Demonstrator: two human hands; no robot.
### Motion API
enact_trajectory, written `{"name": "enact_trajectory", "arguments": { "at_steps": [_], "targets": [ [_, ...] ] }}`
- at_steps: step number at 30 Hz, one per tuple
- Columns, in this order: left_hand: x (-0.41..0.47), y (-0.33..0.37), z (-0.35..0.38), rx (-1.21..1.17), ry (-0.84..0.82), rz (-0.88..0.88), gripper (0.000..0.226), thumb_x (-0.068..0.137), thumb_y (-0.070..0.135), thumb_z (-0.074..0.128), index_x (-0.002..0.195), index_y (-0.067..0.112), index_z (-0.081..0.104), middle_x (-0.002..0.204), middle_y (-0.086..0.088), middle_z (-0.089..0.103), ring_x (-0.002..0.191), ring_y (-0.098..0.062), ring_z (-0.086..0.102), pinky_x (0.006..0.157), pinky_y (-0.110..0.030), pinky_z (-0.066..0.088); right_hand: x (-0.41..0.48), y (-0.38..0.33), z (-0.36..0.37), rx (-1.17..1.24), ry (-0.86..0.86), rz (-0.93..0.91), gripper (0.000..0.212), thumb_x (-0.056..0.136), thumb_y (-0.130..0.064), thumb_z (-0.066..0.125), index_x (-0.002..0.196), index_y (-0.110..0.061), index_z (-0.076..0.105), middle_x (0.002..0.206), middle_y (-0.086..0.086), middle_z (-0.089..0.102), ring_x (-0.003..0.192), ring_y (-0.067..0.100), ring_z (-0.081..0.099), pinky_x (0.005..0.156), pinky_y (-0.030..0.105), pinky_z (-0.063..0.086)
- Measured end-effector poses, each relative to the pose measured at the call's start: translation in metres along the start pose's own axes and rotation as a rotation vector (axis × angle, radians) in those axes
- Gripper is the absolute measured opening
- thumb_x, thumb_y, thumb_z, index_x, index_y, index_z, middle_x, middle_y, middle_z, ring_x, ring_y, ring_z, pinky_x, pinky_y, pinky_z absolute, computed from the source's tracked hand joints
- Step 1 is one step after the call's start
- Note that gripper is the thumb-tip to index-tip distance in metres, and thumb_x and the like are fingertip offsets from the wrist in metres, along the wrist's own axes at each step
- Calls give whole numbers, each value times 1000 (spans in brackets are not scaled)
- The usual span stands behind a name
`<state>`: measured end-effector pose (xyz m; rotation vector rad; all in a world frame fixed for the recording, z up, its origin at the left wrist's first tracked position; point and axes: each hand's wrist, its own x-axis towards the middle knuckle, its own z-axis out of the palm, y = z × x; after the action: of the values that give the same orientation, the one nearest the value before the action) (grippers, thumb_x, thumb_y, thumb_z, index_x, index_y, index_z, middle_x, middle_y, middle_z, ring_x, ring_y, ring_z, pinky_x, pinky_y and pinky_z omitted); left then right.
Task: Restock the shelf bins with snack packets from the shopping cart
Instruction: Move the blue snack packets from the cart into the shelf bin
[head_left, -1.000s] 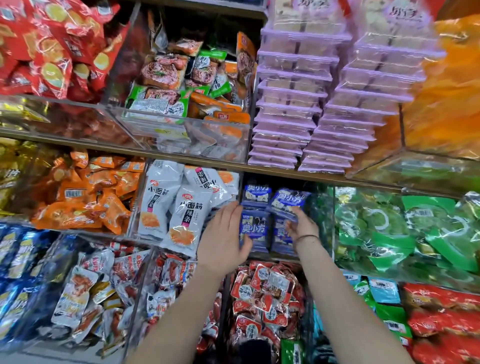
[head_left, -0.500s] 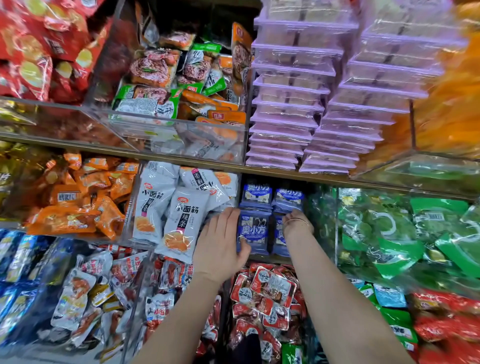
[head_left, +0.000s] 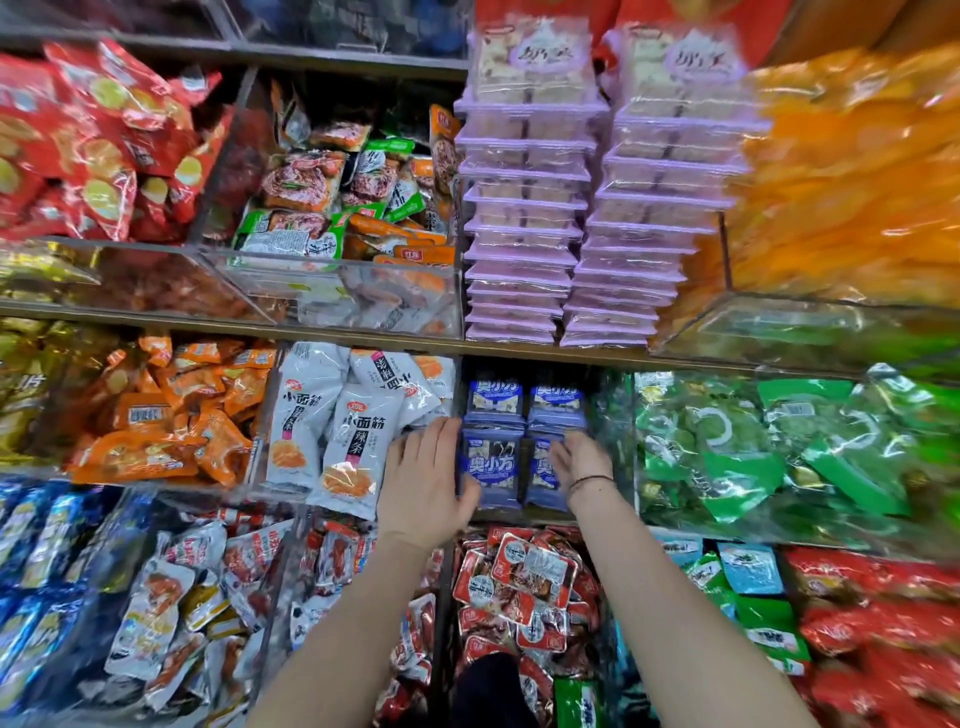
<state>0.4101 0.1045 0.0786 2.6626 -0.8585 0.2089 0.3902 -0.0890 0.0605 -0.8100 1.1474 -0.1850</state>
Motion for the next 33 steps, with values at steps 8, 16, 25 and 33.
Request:
{"name": "enact_trajectory", "arguments": {
  "at_steps": [8,16,25,33],
  "targets": [
    [-62,30,-10,5,92,55,43,78,29,43,116,10,49,112,-11,59,99,-30,51,86,-43,46,-75,45,-107,-939,-317,-496,8,93,-20,54,89,-22,60,93,-9,64,88,8,62,79,19,50],
    [-239,29,25,-69,-553,-88,24,90,32,48,110,21,55,103,1,64,101,-24,61,83,-33,45,-120,129,-230,-1104,-206,-396,11,90,-6,55,90,-5,65,86,5,64,82,13,58,66,9,36],
    [-355,-5,35,-169,-938,-166,10,91,23,50,82,21,46,96,-3,58,92,-23,57,74,-30,44,-192,242,-351,-879,83,-107,21,86,5,55,76,-12,62,78,18,66,59,12,58,67,29,45],
    [-417,24,46,-177,-1165,-330,14,92,17,49,79,14,52,96,-7,65,93,-23,61,80,-27,45,-234,316,-452,-608,348,132,34,92,1,48,60,-12,45,57,7,49,44,14,46,41,18,33]
  ]
}}
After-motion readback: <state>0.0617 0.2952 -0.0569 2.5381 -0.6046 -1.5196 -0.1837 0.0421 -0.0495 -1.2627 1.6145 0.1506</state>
